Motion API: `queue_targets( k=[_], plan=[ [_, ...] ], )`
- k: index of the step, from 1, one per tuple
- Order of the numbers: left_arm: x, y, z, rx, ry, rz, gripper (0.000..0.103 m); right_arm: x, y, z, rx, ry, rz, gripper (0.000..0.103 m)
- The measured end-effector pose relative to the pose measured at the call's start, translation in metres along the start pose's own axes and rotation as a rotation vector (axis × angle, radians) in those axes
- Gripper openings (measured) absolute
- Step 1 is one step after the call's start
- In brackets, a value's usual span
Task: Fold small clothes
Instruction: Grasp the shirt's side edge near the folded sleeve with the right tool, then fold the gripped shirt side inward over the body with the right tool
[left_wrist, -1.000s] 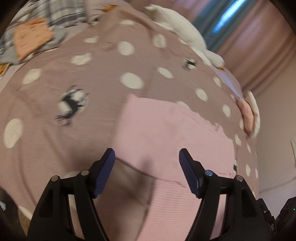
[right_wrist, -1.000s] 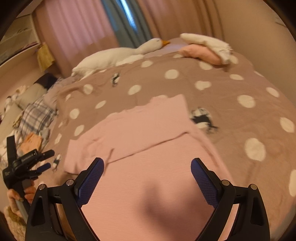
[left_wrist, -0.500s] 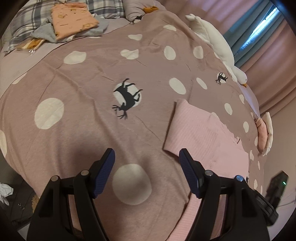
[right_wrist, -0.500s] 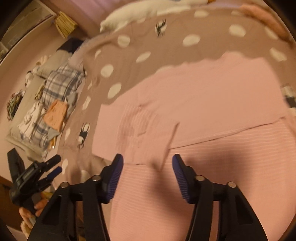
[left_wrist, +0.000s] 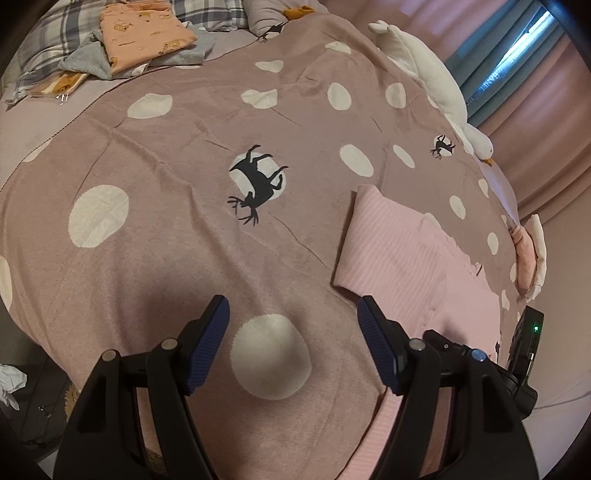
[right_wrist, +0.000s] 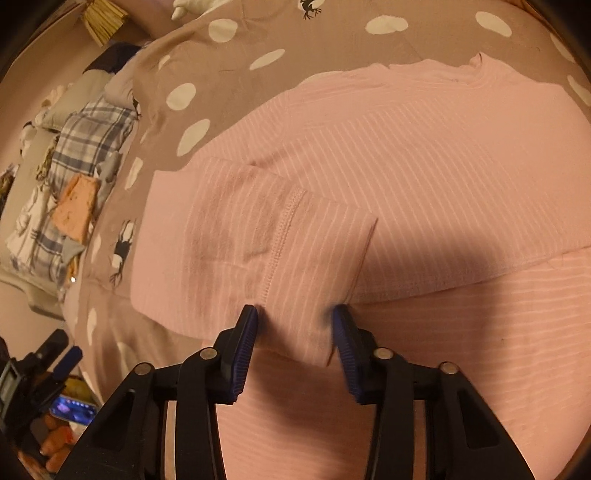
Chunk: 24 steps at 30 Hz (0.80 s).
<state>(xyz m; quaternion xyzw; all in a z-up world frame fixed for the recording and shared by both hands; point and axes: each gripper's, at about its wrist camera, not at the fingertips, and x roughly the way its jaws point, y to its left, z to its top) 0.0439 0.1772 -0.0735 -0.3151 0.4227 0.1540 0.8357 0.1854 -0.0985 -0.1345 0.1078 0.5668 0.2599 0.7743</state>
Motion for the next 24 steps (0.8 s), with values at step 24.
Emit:
queue_targets(
  k=[24],
  plan=[
    [0.002,0.005,0.0,-0.024,0.004,0.01,0.072,-0.102,0.067,0.043,-0.279,-0.274,-0.044,0.007]
  ],
)
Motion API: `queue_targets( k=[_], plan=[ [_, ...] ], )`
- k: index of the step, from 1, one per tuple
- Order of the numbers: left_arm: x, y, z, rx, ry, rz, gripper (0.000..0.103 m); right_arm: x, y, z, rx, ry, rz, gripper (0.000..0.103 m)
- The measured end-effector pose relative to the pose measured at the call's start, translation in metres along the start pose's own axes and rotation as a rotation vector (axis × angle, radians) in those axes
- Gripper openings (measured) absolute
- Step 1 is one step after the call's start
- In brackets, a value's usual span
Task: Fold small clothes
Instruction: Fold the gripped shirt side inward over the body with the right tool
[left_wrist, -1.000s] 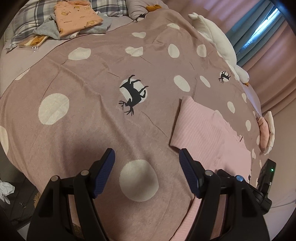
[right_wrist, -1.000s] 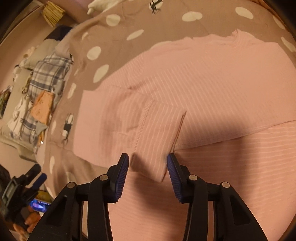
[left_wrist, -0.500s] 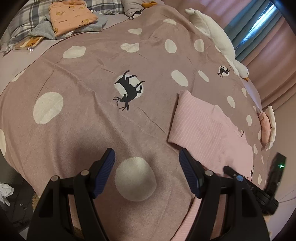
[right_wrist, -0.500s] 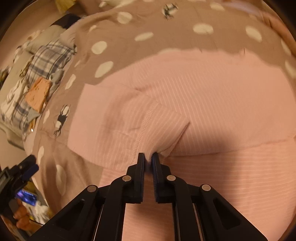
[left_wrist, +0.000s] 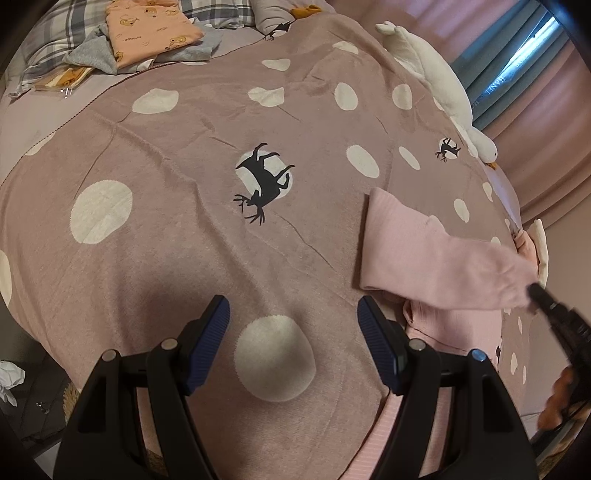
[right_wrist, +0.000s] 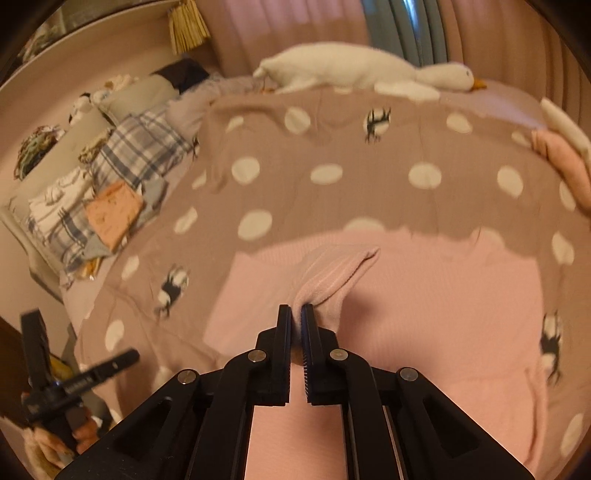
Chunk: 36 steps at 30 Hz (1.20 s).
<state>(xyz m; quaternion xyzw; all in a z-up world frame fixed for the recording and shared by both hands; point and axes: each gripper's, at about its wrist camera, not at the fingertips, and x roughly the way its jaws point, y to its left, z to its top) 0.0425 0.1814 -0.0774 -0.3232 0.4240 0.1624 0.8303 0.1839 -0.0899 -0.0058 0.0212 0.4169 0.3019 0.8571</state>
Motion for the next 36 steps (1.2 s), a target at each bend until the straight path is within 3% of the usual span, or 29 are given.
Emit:
queue_targets(
  k=[15,36],
  plan=[
    [0.004,-0.008,0.002,0.012,0.013,-0.008,0.072,-0.04,0.006,0.04,-0.055,-0.135,-0.055,0.007],
    [0.015,-0.041,-0.002,0.08,0.04,-0.018,0.072,-0.063,-0.033,0.049,0.012,-0.193,-0.111,0.007]
  ],
)
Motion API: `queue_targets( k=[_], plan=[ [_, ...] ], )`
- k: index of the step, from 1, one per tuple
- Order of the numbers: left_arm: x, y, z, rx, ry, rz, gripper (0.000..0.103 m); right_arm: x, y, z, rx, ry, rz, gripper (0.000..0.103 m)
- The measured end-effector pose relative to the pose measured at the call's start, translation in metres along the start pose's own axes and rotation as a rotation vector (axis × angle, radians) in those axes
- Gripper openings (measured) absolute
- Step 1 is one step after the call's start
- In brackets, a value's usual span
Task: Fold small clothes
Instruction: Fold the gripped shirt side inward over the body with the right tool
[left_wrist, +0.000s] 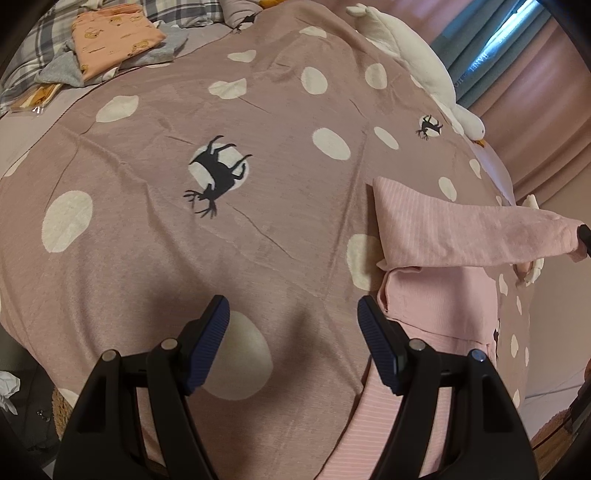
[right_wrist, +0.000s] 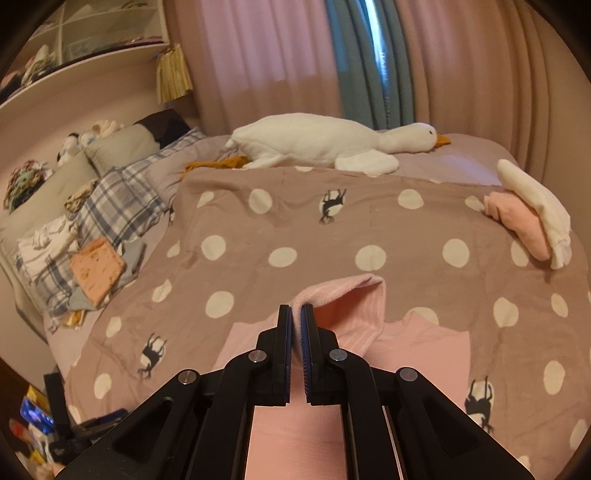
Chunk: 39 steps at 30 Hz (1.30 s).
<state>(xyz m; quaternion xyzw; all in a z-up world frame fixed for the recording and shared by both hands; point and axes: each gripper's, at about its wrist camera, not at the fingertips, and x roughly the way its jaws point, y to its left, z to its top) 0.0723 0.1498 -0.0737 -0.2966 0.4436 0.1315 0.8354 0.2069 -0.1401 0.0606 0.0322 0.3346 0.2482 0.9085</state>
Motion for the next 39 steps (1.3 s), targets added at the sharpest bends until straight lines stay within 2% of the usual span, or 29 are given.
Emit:
queue_targets(
  k=[12,30,39],
  plan=[
    [0.014,-0.028,-0.002,0.051,0.031,-0.006,0.072,-0.002,-0.033,-0.002,0.044,-0.016,-0.077,0.007],
    [0.03,-0.061,0.001,0.112,0.053,-0.003,0.072,0.008,-0.077,-0.018,0.106,0.028,-0.127,0.007],
    [0.038,-0.069,0.009,0.103,0.069,-0.014,0.072,0.012,-0.095,-0.028,0.124,0.052,-0.155,0.007]
  ],
)
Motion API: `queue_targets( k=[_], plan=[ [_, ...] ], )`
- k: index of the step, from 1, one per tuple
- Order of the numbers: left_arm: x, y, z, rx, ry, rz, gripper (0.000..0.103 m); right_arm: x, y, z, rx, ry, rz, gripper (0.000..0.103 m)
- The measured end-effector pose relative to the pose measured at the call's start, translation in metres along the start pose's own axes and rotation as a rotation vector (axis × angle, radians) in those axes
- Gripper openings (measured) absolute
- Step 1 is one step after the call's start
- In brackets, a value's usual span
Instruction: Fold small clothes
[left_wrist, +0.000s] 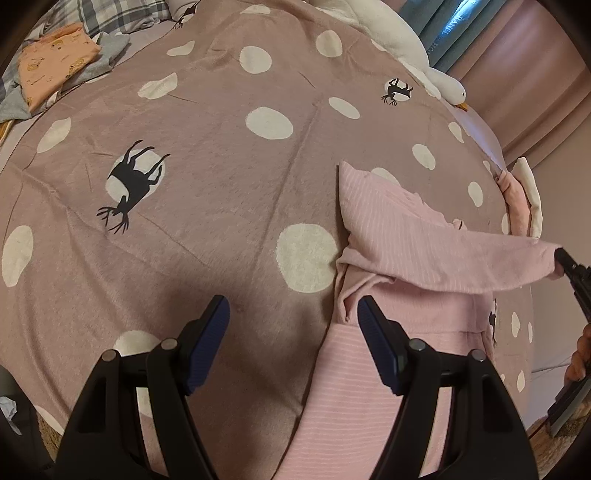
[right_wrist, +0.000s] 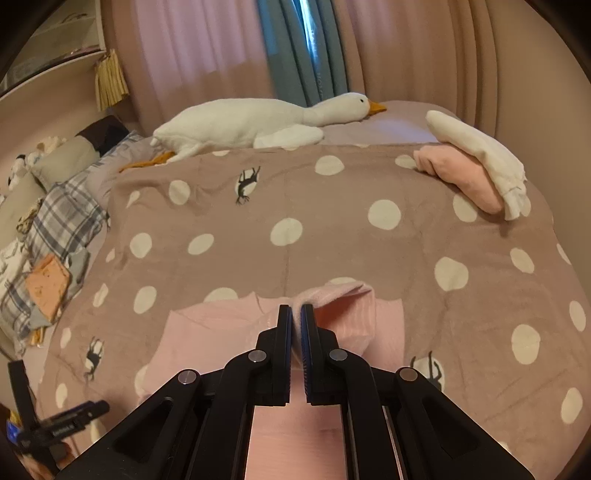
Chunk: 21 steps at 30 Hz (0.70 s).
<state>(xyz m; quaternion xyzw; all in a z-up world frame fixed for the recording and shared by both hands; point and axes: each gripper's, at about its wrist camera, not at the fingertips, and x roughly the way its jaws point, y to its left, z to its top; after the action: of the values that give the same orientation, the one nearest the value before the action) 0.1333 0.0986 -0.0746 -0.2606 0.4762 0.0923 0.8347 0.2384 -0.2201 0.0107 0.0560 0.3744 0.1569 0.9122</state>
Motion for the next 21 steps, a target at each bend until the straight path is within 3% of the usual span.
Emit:
queue_targets(
  k=[21],
  plan=[
    [0.025,-0.03,0.03,0.002,0.015,-0.051,0.069,0.024,-0.029,-0.014,0.03,0.066,-0.032,0.007]
  ],
)
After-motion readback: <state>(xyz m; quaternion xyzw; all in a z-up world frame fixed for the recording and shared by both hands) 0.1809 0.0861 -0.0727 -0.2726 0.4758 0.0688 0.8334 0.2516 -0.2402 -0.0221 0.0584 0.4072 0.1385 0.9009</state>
